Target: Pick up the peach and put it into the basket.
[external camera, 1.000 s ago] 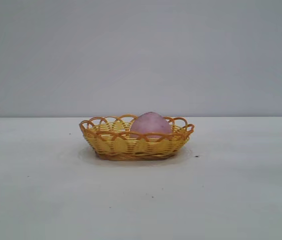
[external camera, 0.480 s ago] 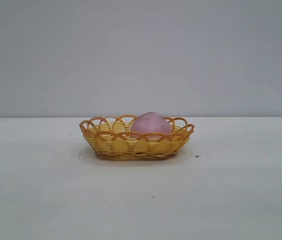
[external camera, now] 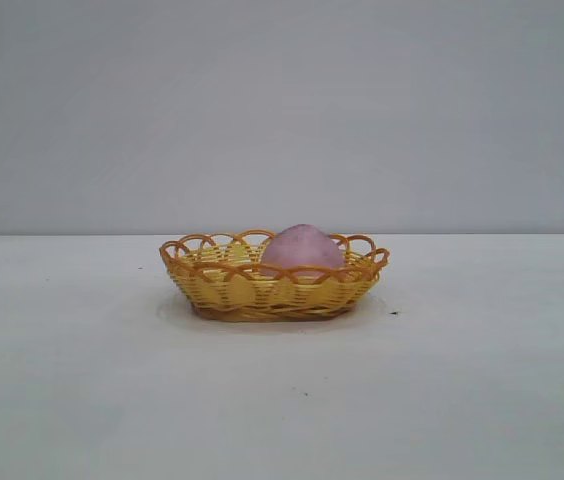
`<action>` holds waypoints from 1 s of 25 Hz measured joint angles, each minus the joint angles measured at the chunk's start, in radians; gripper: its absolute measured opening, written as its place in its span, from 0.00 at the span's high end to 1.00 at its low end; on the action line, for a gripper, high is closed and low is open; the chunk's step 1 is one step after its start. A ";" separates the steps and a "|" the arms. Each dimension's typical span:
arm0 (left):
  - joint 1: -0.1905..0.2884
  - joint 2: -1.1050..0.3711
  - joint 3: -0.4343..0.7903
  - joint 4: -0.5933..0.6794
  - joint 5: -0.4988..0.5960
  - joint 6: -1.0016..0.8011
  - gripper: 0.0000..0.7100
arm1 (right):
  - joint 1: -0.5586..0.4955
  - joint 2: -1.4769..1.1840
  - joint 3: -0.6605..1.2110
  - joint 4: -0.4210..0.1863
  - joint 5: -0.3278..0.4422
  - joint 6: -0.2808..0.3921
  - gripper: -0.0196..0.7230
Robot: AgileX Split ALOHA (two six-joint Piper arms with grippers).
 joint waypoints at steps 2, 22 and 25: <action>0.000 0.000 0.000 0.000 0.000 0.000 0.55 | 0.000 -0.009 0.004 0.000 0.013 0.000 0.43; 0.000 0.000 0.000 0.000 0.000 0.000 0.55 | 0.000 -0.023 0.015 0.000 0.025 0.000 0.43; 0.000 0.000 0.000 0.000 0.000 0.000 0.55 | 0.000 -0.023 0.015 0.000 0.025 0.002 0.43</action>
